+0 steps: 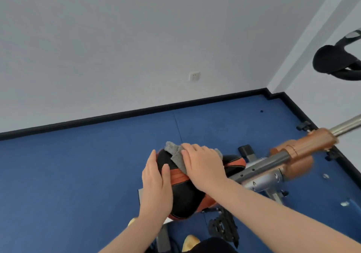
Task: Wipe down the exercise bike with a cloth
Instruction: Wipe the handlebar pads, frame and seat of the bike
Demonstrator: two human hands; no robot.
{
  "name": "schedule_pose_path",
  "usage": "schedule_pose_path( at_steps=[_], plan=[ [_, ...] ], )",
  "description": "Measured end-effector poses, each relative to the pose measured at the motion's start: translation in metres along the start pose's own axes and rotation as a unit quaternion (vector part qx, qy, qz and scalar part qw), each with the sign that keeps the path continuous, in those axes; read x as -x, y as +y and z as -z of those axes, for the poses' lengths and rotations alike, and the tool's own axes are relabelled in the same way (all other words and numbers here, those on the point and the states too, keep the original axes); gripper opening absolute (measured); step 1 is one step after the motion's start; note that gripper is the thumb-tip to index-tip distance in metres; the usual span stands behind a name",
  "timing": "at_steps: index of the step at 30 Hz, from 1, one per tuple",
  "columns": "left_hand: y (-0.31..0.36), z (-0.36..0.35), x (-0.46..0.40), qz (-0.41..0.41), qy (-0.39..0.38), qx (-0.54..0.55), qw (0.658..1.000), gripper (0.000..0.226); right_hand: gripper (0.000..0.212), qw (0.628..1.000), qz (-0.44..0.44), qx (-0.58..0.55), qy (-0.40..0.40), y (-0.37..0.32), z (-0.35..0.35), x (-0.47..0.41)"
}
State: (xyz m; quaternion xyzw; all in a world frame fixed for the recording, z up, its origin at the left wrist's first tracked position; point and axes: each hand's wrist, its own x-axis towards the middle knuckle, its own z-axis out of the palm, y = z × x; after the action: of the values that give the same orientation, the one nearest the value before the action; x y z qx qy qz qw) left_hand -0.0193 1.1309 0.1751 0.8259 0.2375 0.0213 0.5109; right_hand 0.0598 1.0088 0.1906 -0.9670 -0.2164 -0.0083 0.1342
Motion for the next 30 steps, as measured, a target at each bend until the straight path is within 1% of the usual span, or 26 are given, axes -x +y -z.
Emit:
schedule_pose_path(
  at_steps=[2,4,6,7,8,9,10,11,13,14,15,16,18,19,20,21,23,24,25,26,27,28,29,30],
  plan=[
    [-0.007,0.002,0.012,-0.003,-0.004,-0.019,1.000,0.058,0.037,0.997,0.002,-0.031,-0.068,0.014,0.002,-0.011],
    [-0.011,0.003,0.020,0.001,-0.009,-0.003,1.000,0.063,0.036,0.993,-0.014,-0.006,-0.119,0.014,0.000,-0.025],
    [-0.011,0.004,0.024,-0.003,-0.025,0.029,0.999,0.072,0.044,0.993,-0.011,-0.015,-0.120,-0.004,-0.004,-0.030],
    [-0.011,0.006,0.024,-0.011,-0.038,0.039,0.998,0.079,0.049,0.994,0.010,-0.041,-0.101,-0.012,-0.007,-0.028],
    [-0.011,0.007,0.024,-0.020,-0.051,0.044,0.998,0.087,0.053,0.992,0.052,-0.060,-0.094,-0.015,-0.010,-0.026],
    [-0.012,0.009,0.023,-0.028,-0.065,0.041,0.997,0.095,0.056,0.987,0.092,-0.081,-0.108,-0.014,-0.008,-0.026],
    [-0.013,0.012,0.022,-0.032,-0.079,0.033,0.996,0.102,0.055,0.978,0.119,-0.103,-0.140,-0.010,-0.005,-0.032],
    [-0.013,0.014,0.022,-0.033,-0.090,0.025,0.995,0.109,0.052,0.967,0.124,-0.126,-0.183,-0.005,-0.001,-0.039],
    [-0.014,0.017,0.021,-0.021,-0.103,0.024,0.994,0.119,0.048,0.952,0.066,-0.155,-0.256,0.000,0.002,-0.057],
    [-0.014,0.017,0.021,-0.012,-0.104,0.024,0.994,0.123,0.049,0.952,0.038,-0.151,-0.264,-0.002,-0.001,-0.062],
    [-0.014,0.016,0.022,-0.004,-0.098,0.017,0.995,0.125,0.049,0.956,0.030,-0.136,-0.257,-0.008,-0.002,-0.064],
    [-0.014,0.015,0.023,0.002,-0.090,0.006,0.996,0.125,0.050,0.964,0.049,-0.114,-0.237,-0.016,-0.005,-0.060],
    [-0.015,0.013,0.027,0.011,-0.071,-0.006,0.997,0.118,0.050,0.967,0.147,-0.077,-0.192,-0.023,-0.011,-0.048],
    [-0.016,0.013,0.028,0.013,-0.064,-0.009,0.998,0.113,0.049,0.959,0.194,-0.081,-0.190,-0.021,-0.011,-0.044],
    [-0.017,0.013,0.028,0.017,-0.064,-0.009,0.998,0.109,0.045,0.949,0.214,-0.105,-0.206,-0.017,-0.007,-0.046],
    [-0.017,0.013,0.029,0.021,-0.068,-0.007,0.997,0.109,0.040,0.940,0.209,-0.133,-0.236,-0.015,-0.002,-0.051],
    [-0.017,0.013,0.029,0.026,-0.071,0.003,0.997,0.113,0.034,0.928,0.147,-0.166,-0.298,-0.018,0.004,-0.069],
    [-0.018,0.013,0.029,0.027,-0.069,0.002,0.997,0.113,0.037,0.928,0.115,-0.159,-0.316,-0.026,0.004,-0.075],
    [-0.017,0.013,0.029,0.031,-0.066,-0.001,0.997,0.112,0.038,0.931,0.106,-0.132,-0.323,-0.036,0.004,-0.077],
    [-0.017,0.013,0.031,0.039,-0.063,-0.006,0.997,0.108,0.039,0.938,0.139,-0.084,-0.305,-0.044,0.001,-0.075],
    [-0.018,0.012,0.032,0.044,-0.058,-0.009,0.997,0.101,0.038,0.942,0.204,-0.031,-0.264,-0.050,-0.004,-0.069],
    [-0.018,0.012,0.033,0.046,-0.052,-0.009,0.998,0.092,0.038,0.935,0.281,0.007,-0.217,-0.052,-0.008,-0.061],
    [-0.019,0.011,0.034,0.051,-0.049,-0.005,0.998,0.084,0.038,0.921,0.339,0.008,-0.194,-0.050,-0.009,-0.056],
    [-0.019,0.010,0.034,0.056,-0.048,0.002,0.997,0.081,0.037,0.911,0.361,-0.004,-0.200,-0.045,-0.008,-0.058]
  ],
)
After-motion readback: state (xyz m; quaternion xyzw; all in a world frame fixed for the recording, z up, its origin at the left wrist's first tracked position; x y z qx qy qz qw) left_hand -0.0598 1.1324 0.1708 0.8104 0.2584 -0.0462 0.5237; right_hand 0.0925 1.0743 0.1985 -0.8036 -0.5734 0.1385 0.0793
